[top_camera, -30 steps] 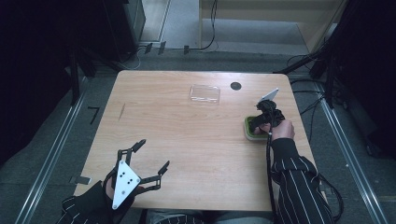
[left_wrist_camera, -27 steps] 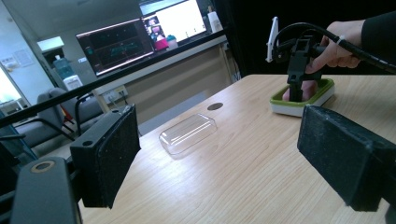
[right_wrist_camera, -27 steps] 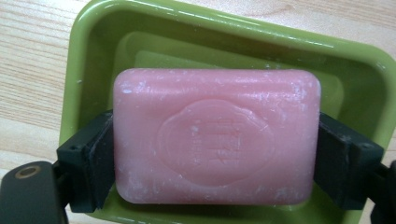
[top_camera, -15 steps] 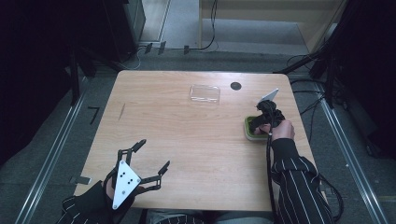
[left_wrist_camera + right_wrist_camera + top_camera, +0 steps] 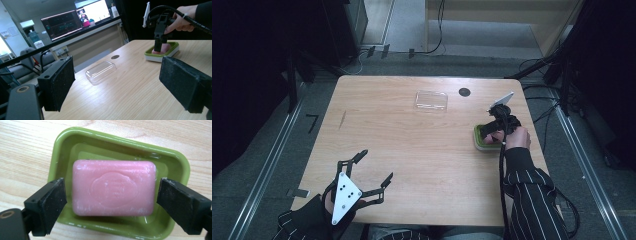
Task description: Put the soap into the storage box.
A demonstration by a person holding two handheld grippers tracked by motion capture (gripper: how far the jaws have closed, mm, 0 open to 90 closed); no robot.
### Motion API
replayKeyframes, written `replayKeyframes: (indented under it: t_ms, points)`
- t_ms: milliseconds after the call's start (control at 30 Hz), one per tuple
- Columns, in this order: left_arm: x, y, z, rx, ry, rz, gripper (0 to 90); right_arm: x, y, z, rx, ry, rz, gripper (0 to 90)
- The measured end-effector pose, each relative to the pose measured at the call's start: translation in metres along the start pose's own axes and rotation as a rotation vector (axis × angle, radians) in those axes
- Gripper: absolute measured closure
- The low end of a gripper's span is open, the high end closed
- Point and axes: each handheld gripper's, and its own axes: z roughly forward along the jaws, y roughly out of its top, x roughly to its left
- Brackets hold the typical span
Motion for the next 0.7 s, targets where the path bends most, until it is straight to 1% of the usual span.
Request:
replayKeyframes:
  t_ms: [167, 233, 433, 667, 700]
  points:
    - [0.0, 0.0, 0.0, 0.003, 0.0, 0.001, 13.6, -0.002, -0.005, -0.007, -0.004, 0.024, -0.003, 5.3]
    - [0.0, 0.0, 0.0, 0.002, 0.001, -0.001, 13.6, -0.001, -0.007, -0.011, -0.005, 0.028, -0.012, 4.8]
    - [0.0, 0.0, 0.0, 0.002, 0.002, -0.002, 13.6, 0.003, -0.017, -0.019, 0.005, 0.017, -0.04, 4.1]
    - [0.0, 0.0, 0.0, 0.002, 0.001, -0.001, 13.6, 0.008, -0.031, -0.027, -0.006, 0.004, -0.071, 4.1]
    - [0.0, 0.0, 0.0, 0.002, 0.001, 0.0, 13.6, 0.009, -0.032, -0.029, -0.001, 0.002, -0.079, 4.1]
